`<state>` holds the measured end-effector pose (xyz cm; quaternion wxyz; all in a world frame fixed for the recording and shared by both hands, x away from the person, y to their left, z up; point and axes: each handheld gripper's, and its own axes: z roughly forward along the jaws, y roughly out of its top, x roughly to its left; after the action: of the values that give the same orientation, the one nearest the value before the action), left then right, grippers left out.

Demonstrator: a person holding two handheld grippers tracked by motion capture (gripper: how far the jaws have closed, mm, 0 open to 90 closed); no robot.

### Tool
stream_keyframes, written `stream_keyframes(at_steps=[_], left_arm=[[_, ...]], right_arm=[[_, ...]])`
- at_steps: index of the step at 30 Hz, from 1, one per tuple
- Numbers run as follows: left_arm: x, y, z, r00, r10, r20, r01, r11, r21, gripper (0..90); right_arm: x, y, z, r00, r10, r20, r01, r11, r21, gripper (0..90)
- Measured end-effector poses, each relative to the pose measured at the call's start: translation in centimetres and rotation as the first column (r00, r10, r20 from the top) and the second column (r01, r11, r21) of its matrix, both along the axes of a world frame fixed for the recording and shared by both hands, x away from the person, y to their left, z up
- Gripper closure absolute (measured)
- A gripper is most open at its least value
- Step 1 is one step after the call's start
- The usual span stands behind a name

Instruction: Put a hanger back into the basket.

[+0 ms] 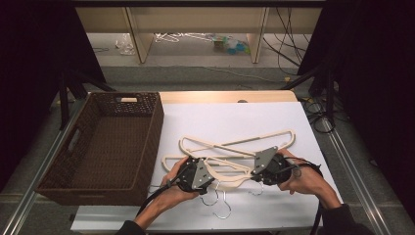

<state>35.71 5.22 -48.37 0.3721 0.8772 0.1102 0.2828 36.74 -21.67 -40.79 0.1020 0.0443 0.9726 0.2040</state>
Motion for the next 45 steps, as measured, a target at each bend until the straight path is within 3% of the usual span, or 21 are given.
stream_keyframes(at_steps=[5, 10, 12, 16, 17, 23, 26, 27, 28, 32, 35, 36, 37, 38, 39, 40, 41, 42, 43, 44, 45], left_arm=[[0.4, -0.3, 0.1, 0.9986, -0.052, 0.011, 0.052, 0.9986, 0.004, 29.0], [0.8, -0.2, 0.2, 0.9895, -0.143, 0.020, 0.143, 0.9897, 0.002, 35.5], [0.8, -0.1, 0.3, 0.9842, -0.176, 0.018, 0.176, 0.9844, 0.004, 37.7], [0.8, -0.2, 0.7, 0.9691, -0.246, 0.022, 0.246, 0.9693, 0.016, 56.4], [0.7, -0.3, 1.0, 0.9619, -0.272, 0.023, 0.272, 0.9619, 0.030, 59.5], [0.9, -0.6, 1.6, 0.9484, -0.316, 0.028, 0.315, 0.9482, 0.043, 67.6], [0.9, -0.9, 2.4, 0.9341, -0.352, 0.059, 0.347, 0.9342, 0.083, 70.9], [0.9, -1.1, 3.0, 0.9280, -0.358, 0.102, 0.350, 0.9322, 0.093, 75.1], [1.0, -1.2, 3.3, 0.9251, -0.362, 0.113, 0.352, 0.9306, 0.099, 76.0], [1.2, -1.8, 3.9, 0.9114, -0.384, 0.148, 0.365, 0.9205, 0.139, 79.5], [1.2, -2.1, 4.2, 0.9085, -0.382, 0.171, 0.362, 0.9224, 0.134, 81.2], [1.3, -2.3, 4.5, 0.9078, -0.379, 0.180, 0.357, 0.9232, 0.142, 83.1], [1.4, -2.4, 4.8, 0.9077, -0.374, 0.190, 0.351, 0.9250, 0.146, 83.1], [1.7, -2.5, 5.4, 0.9136, -0.360, 0.189, 0.337, 0.9305, 0.144, 84.9], [1.7, -2.5, 5.4, 0.9136, -0.360, 0.189, 0.337, 0.9305, 0.144, 85.5], [1.9, -2.5, 5.9, 0.9150, -0.355, 0.192, 0.329, 0.9316, 0.154, 85.5], [2.0, -2.7, 5.8, 0.9275, -0.327, 0.181, 0.319, 0.9450, 0.072, 85.6], [2.5, -2.4, 6.8, 0.9328, -0.311, 0.182, 0.293, 0.9486, 0.120, 85.6], [2.8, -2.3, 7.1, 0.9400, -0.293, 0.174, 0.278, 0.9546, 0.106, 85.6], [2.8, -2.3, 7.1, 0.9400, -0.293, 0.174, 0.278, 0.9546, 0.106, 85.7], [3.2, -2.2, 7.7, 0.9520, -0.260, 0.161, 0.250, 0.9646, 0.085, 85.6]], right_arm=[[0.0, -0.1, 0.1, 1.0000, 0.009, -0.004, -0.009, 0.9999, 0.013, 79.9], [-0.1, -0.1, 0.2, 0.9999, 0.015, -0.008, -0.015, 0.9997, 0.021, 79.6], [0.0, -0.2, 0.1, 0.9998, 0.018, -0.009, -0.018, 0.9995, 0.026, 79.6], [0.2, -0.6, -0.2, 0.9998, 0.009, -0.018, -0.009, 0.9989, 0.046, 79.7], [0.2, -0.7, -0.3, 0.9998, 0.002, -0.018, -0.002, 0.9989, 0.047, 79.6], [0.6, -1.2, -0.7, 0.9992, 0.001, -0.040, 0.001, 0.9989, 0.048, 80.0], [0.8, -1.6, -0.8, 0.9979, 0.000, -0.065, 0.003, 0.9988, 0.050, 80.4], [0.9, -1.9, -0.9, 0.9976, -0.012, -0.069, 0.016, 0.9981, 0.059, 80.7], [1.0, -2.1, -0.9, 0.9974, -0.016, -0.071, 0.021, 0.9977, 0.065, 80.8], [1.4, -3.0, -0.5, 0.9970, -0.064, -0.044, 0.069, 0.9915, 0.110, 79.4], [1.4, -3.3, -0.1, 0.9952, -0.093, -0.028, 0.096, 0.9880, 0.121, 75.0], [1.5, -3.4, 0.6, 0.9899, -0.142, -0.001, 0.140, 0.9793, 0.146, 68.1], [1.5, -3.4, 0.6, 0.9899, -0.142, -0.001, 0.140, 0.9793, 0.146, 68.1], [1.5, -3.6, 1.4, 0.9779, -0.204, 0.045, 0.193, 0.9640, 0.183, 62.0], [1.5, -3.6, 1.4, 0.9779, -0.204, 0.045, 0.193, 0.9640, 0.183, 62.0], [1.5, -3.7, 1.9, 0.9667, -0.248, 0.063, 0.230, 0.9495, 0.214, 56.7], [1.4, -4.1, 3.2, 0.9422, -0.324, 0.084, 0.292, 0.9177, 0.270, 50.0], [1.4, -4.3, 3.9, 0.9341, -0.340, 0.107, 0.297, 0.9087, 0.293, 48.9], [1.2, -4.5, 4.5, 0.9318, -0.348, 0.103, 0.303, 0.9018, 0.308, 47.7], [1.2, -4.5, 4.5, 0.9318, -0.348, 0.103, 0.303, 0.9018, 0.308, 47.7], [0.9, -4.8, 5.4, 0.9225, -0.373, 0.099, 0.320, 0.8831, 0.343, 45.6]])
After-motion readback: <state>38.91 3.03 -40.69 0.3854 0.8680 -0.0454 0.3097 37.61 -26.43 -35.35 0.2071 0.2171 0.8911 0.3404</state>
